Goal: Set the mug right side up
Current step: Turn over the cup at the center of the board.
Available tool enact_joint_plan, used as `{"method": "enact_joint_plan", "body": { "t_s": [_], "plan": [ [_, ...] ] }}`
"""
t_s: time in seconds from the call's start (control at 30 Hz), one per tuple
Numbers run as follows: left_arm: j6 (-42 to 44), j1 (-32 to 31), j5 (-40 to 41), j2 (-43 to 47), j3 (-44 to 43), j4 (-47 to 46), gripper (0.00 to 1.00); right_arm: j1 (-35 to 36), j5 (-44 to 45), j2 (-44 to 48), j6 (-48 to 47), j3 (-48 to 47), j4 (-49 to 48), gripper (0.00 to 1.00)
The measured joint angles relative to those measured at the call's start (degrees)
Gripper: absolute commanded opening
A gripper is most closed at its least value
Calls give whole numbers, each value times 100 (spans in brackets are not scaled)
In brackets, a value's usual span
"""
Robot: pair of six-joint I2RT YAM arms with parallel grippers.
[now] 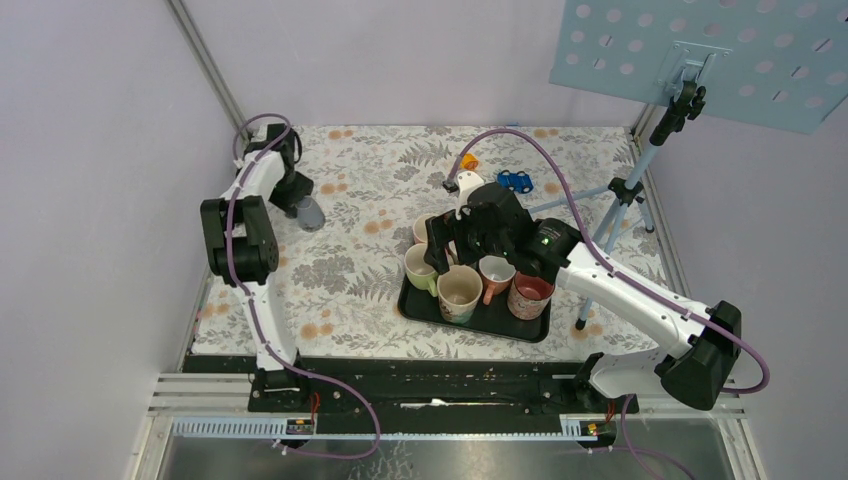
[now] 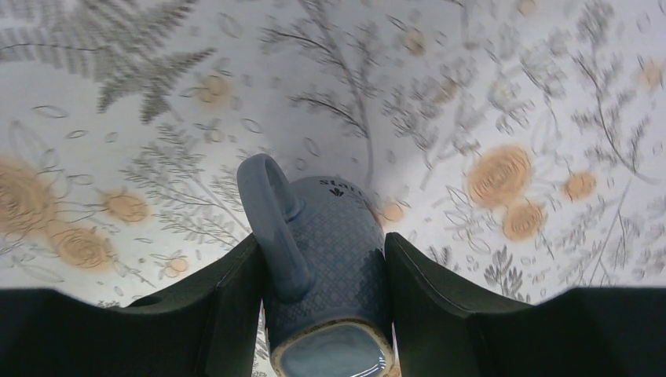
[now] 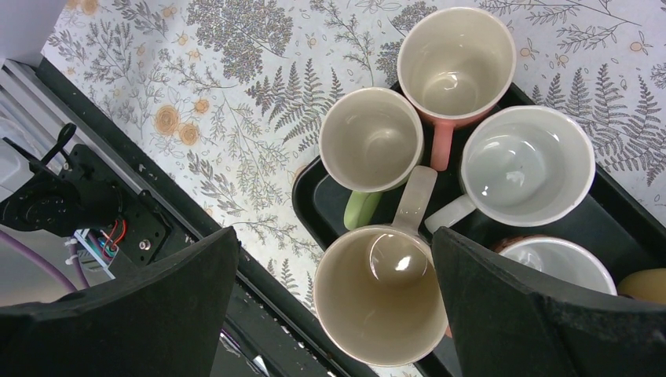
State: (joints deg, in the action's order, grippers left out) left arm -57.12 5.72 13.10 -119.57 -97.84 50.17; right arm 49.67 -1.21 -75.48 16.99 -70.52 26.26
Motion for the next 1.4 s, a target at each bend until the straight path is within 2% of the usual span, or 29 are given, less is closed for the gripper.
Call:
{"method": "enact_joint_plan", "body": {
  "t_s": [0.13, 0.23, 0.3, 0.37, 0.5, 0.7, 0.9, 1.2, 1.4],
  "plan": [
    [433, -247, -114, -140, -214, -33, 21, 0, -39, 0, 9, 0, 0, 100],
    [754, -409, -219, -190, -295, -44, 30, 0, -83, 0, 24, 0, -2, 100],
    [901, -470, -254, -236, -376, -15, 40, 0, -125, -7, 33, 0, -4, 100],
    [968, -507, -271, -254, -413, -13, 44, 0, -149, -24, 42, 0, -7, 100],
    [940, -476, -323, -267, -446, 50, 58, 0, -157, -85, 46, 0, -7, 100],
    [581, -363, -345, -350, -533, 205, 74, 0, -197, -116, 66, 0, -7, 100],
    [149, -284, -348, -442, -557, 354, 74, 0, -201, -118, 68, 0, -7, 100],
    [-568, -76, -350, -442, -553, 404, 58, 0, -267, -118, 83, 9, -35, 100],
    [-850, 28, -363, -442, -551, 407, 52, 0, -284, -118, 85, 72, -98, 100]
  ]
}}
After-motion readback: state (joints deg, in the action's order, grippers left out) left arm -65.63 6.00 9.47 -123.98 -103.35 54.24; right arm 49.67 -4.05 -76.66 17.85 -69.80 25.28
